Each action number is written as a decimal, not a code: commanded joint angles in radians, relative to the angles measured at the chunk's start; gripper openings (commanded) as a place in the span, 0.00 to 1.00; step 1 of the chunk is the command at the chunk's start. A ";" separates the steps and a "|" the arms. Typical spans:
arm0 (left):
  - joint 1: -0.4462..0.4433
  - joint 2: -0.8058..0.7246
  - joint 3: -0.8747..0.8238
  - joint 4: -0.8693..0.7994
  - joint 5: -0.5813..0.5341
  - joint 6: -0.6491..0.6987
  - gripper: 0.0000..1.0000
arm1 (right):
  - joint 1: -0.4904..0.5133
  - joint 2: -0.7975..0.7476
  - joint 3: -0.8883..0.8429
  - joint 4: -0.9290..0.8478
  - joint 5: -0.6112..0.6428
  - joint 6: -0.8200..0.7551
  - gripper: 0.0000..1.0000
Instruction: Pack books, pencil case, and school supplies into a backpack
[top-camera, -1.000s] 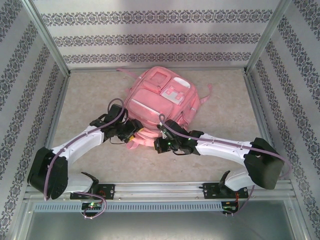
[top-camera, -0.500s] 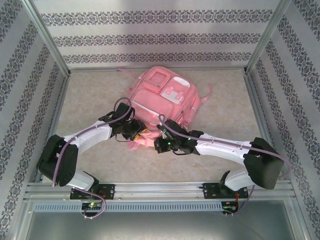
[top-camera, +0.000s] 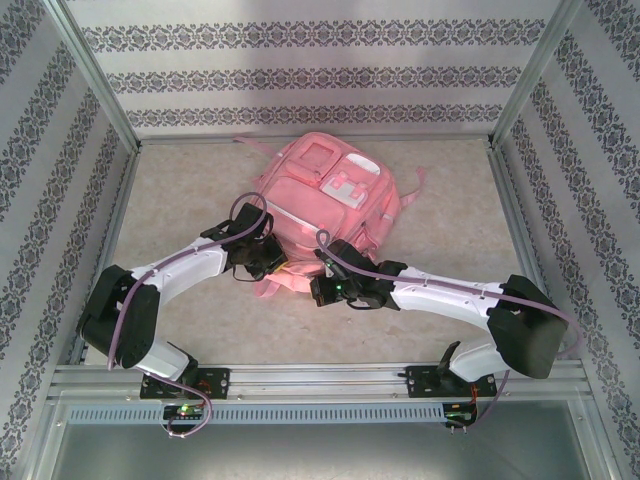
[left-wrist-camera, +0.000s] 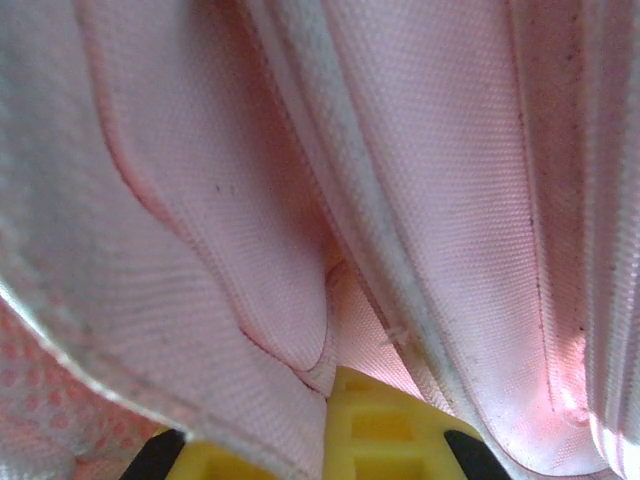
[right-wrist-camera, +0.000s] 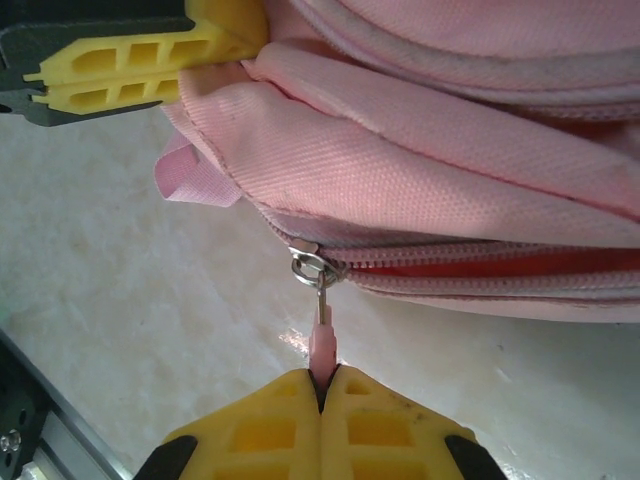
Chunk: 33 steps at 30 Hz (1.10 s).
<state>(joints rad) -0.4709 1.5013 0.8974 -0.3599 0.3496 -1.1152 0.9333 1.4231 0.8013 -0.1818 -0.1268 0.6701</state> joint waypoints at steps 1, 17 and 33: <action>-0.005 -0.003 0.046 0.013 -0.048 0.032 0.00 | -0.004 -0.011 -0.005 -0.036 0.044 -0.029 0.00; 0.002 -0.037 0.032 -0.005 -0.065 0.054 0.00 | -0.037 -0.079 -0.084 -0.044 0.047 -0.017 0.00; 0.013 -0.095 -0.001 -0.014 -0.069 0.058 0.00 | -0.142 -0.168 -0.135 -0.066 0.032 -0.047 0.00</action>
<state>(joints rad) -0.4713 1.4433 0.8989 -0.3817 0.3378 -1.0962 0.8139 1.2701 0.6739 -0.1783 -0.1310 0.6476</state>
